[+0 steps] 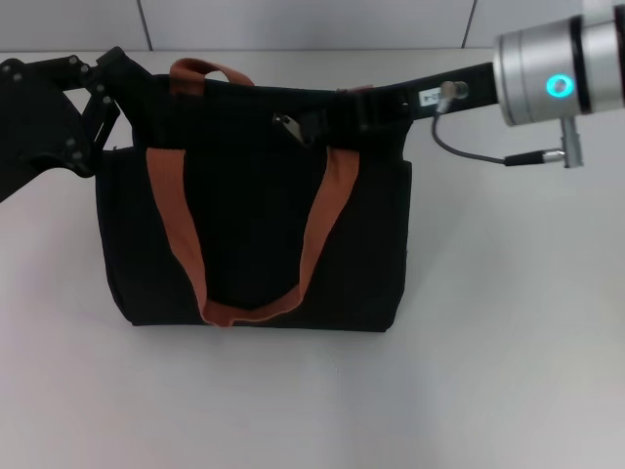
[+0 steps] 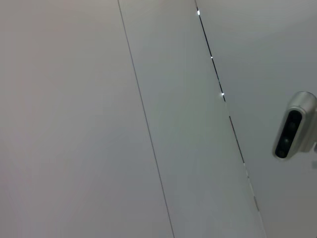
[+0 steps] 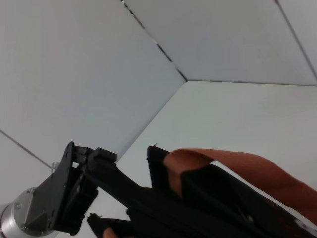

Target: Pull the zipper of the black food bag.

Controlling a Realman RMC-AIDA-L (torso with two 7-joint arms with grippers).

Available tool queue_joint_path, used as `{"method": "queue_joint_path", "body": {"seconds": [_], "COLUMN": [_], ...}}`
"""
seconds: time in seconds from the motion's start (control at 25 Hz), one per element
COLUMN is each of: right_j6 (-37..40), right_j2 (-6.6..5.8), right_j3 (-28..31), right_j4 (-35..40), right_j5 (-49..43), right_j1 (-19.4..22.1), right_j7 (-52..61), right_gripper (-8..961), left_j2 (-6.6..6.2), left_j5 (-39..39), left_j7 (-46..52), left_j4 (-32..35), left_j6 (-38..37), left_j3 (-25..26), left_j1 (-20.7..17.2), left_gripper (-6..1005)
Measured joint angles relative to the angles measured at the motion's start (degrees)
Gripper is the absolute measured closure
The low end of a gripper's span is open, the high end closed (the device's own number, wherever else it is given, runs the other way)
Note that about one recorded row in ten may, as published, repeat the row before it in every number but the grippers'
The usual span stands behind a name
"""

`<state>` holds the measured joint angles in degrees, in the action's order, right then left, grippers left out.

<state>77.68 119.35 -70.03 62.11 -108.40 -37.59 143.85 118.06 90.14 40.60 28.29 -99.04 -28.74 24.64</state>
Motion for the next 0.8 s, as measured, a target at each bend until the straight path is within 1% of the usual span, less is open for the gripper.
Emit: {"method": "queue_joint_path", "body": {"seconds": [0.04, 0.08, 0.16, 0.2, 0.24, 0.36, 0.4, 0.56, 0.68, 0.76, 0.8], "right_j6": [0.0, 0.12, 0.42, 0.67, 0.67, 1.92, 3.29, 4.27, 4.99, 6.14, 6.97], "right_j2": [0.0, 0.0, -0.02, -0.02, -0.02, 0.05, 0.05, -0.09, -0.1, -0.2, -0.45], "right_j3": [0.0, 0.06, 0.22, 0.62, 0.62, 2.47, 3.5, 4.58, 5.97, 7.13, 7.36], "right_j4": [0.0, 0.98, 3.34, 5.09, 5.09, 5.98, 4.66, 1.2, -1.0, -3.87, -6.07], "right_j5": [0.0, -0.03, -0.09, -0.09, -0.09, 0.78, 4.01, 13.28, 16.93, 19.44, 20.08], "right_j1": [0.0, 1.02, 3.42, 5.34, 5.34, 7.07, 7.49, 8.59, 9.05, 8.61, 7.04], "right_j7": [0.0, 0.29, 0.61, 0.67, 0.67, 0.2, -2.05, -9.16, -12.4, -14.82, -15.8], "right_gripper": [925, 922, 916, 913, 910, 901, 898, 886, 876, 870, 867], "left_j2": [-0.01, -0.01, -0.03, -0.07, -0.07, -0.11, -0.12, -0.06, -0.01, -0.01, -0.02], "left_j5": [0.0, 0.0, -0.08, -0.08, -0.08, -0.09, -0.1, -0.1, -0.1, -0.1, -0.1], "left_j7": [0.0, 0.0, 0.0, 0.0, 0.0, 0.0, 0.0, 0.0, 0.0, 0.0, 0.0], "left_j4": [0.0, 0.01, 0.01, 0.01, 0.01, 0.01, 0.01, 0.01, 0.01, 0.01, 0.01], "left_j6": [0.0, 0.0, 0.0, 0.0, 0.0, 0.0, -0.01, -0.07, -0.14, -0.23, -0.25], "left_j3": [0.03, 0.05, 0.09, 0.13, 0.13, 0.2, 0.2, 0.2, 0.19, 0.18, 0.17], "left_j1": [-0.06, -0.13, -0.18, -0.24, -0.24, -0.31, -0.31, -0.26, -0.2, -0.09, 0.06], "left_gripper": [977, 977, 977, 977, 977, 977, 977, 977, 977, 977, 977]}}
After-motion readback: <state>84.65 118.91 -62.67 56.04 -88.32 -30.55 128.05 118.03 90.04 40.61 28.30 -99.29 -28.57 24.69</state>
